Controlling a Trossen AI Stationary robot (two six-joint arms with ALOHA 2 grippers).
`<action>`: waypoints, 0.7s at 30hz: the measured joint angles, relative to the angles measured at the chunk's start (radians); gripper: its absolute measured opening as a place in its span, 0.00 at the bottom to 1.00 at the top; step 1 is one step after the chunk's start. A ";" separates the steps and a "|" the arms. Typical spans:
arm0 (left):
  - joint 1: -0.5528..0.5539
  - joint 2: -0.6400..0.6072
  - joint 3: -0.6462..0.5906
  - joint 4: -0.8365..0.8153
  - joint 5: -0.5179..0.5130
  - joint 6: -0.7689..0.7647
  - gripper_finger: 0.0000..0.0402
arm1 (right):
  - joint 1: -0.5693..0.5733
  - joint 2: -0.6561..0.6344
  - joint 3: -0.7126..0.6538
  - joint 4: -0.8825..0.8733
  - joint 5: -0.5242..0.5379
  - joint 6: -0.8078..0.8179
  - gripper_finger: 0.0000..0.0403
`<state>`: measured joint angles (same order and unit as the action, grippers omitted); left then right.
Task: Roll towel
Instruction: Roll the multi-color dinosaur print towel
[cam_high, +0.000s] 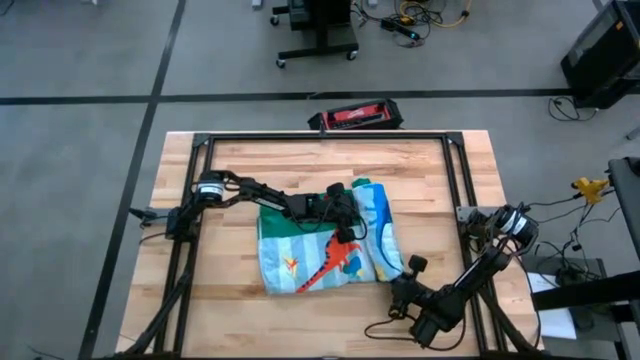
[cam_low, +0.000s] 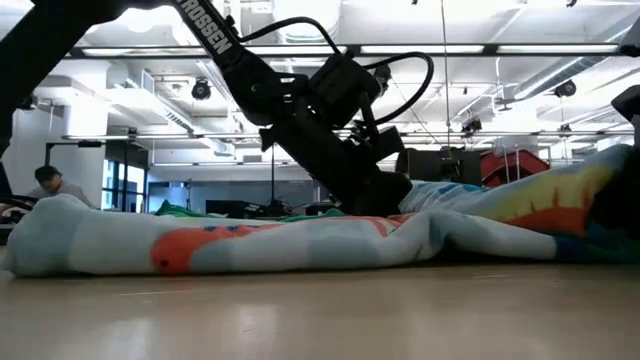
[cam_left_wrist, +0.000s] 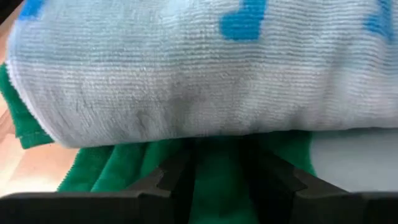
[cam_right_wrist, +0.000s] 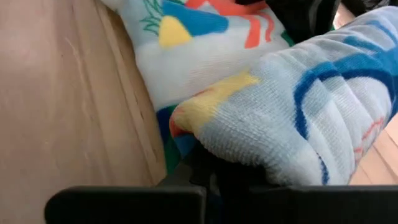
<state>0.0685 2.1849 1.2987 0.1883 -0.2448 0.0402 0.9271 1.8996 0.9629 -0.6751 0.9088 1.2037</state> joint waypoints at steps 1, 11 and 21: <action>0.000 0.000 0.000 -0.002 0.000 0.000 0.30 | 0.002 0.000 0.002 0.000 0.000 0.000 0.00; 0.006 0.001 0.000 -0.003 -0.001 -0.016 0.30 | 0.007 -0.001 0.012 0.000 -0.019 0.011 0.00; 0.007 -0.009 -0.002 -0.022 -0.013 -0.060 0.30 | -0.036 -0.001 0.012 0.000 -0.019 0.026 0.00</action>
<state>0.0751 2.1763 1.2972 0.1664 -0.2579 -0.0196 0.8913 1.8988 0.9745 -0.6754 0.8898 1.2294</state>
